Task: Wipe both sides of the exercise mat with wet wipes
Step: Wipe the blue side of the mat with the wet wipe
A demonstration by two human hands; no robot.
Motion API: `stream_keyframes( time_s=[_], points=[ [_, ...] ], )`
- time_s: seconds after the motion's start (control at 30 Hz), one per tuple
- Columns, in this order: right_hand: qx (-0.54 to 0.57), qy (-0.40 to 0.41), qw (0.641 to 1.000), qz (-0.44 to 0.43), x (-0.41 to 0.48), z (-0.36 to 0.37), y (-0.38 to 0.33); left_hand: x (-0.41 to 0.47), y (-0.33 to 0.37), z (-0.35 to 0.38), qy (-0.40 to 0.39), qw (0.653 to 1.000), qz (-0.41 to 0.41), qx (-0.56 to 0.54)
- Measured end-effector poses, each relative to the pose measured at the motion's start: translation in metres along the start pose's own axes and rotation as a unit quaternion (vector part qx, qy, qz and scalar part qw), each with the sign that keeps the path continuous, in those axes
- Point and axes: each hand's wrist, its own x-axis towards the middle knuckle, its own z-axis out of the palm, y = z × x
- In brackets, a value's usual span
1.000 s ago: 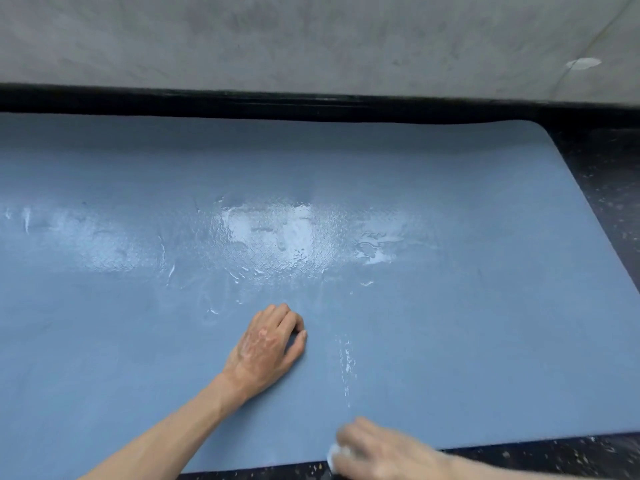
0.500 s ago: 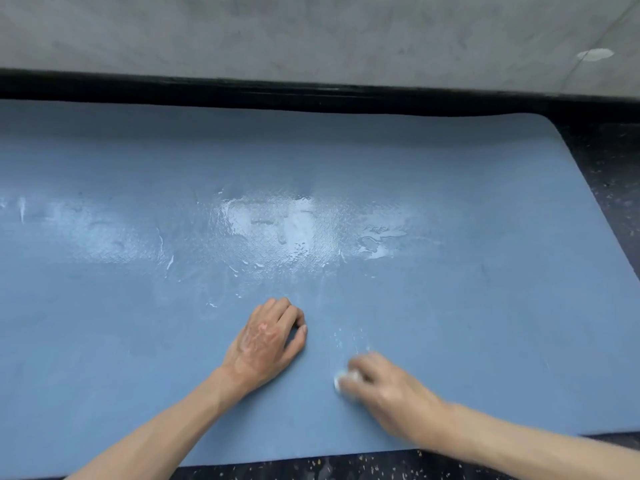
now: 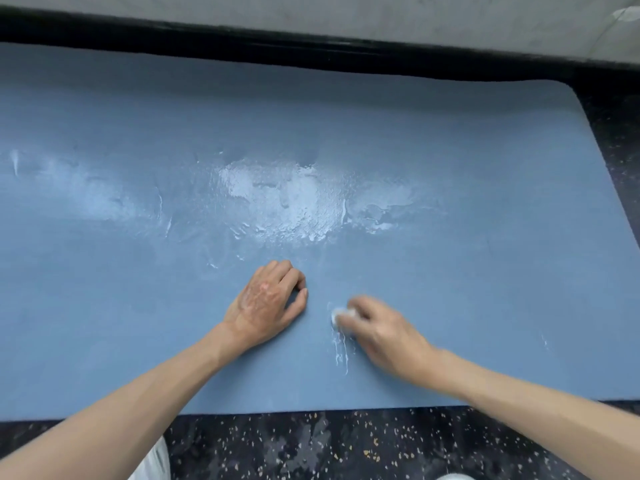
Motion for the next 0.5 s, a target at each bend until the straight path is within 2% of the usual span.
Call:
stream_keyframes(
  time_s=[0.07, 0.13, 0.17, 0.23, 0.3, 0.33, 0.4, 0.47, 0.5],
  points=[
    [0.034, -0.061, 0.996, -0.046, -0.029, 0.007, -0.005, 0.000, 0.000, 0.001, 0.001, 1.000, 0.003, 0.000],
    [-0.008, -0.064, 0.996, -0.059, -0.007, -0.003, 0.005, 0.000, 0.001, 0.002, 0.000, 1.000, 0.003, 0.001],
    [-0.053, -0.007, 0.996, -0.071, 0.015, -0.011, 0.015, 0.000, 0.001, 0.002, -0.001, 1.000, 0.002, 0.002],
    [-0.108, 0.066, 0.992, -0.001, 0.062, -0.028, 0.039, 0.001, 0.002, 0.001, -0.004, 1.000, -0.002, 0.003],
    [-0.064, 0.111, 0.988, 0.090, 0.092, -0.041, 0.052, 0.002, 0.001, -0.001, -0.006, 1.000, -0.002, 0.001],
    [-0.065, 0.126, 0.986, 0.092, 0.096, -0.043, 0.054, 0.002, 0.001, -0.001, -0.007, 1.000, -0.003, 0.001],
    [-0.049, 0.069, 0.992, 0.095, 0.076, -0.032, 0.041, 0.002, 0.001, -0.002, -0.008, 1.000, -0.006, 0.002],
    [-0.036, 0.021, 0.998, 0.039, 0.028, -0.016, 0.015, 0.002, 0.001, -0.001, -0.003, 1.000, -0.006, 0.002],
    [-0.004, -0.005, 1.000, -0.016, 0.000, -0.007, 0.003, 0.002, 0.001, 0.000, -0.001, 1.000, -0.005, 0.002]
  ],
)
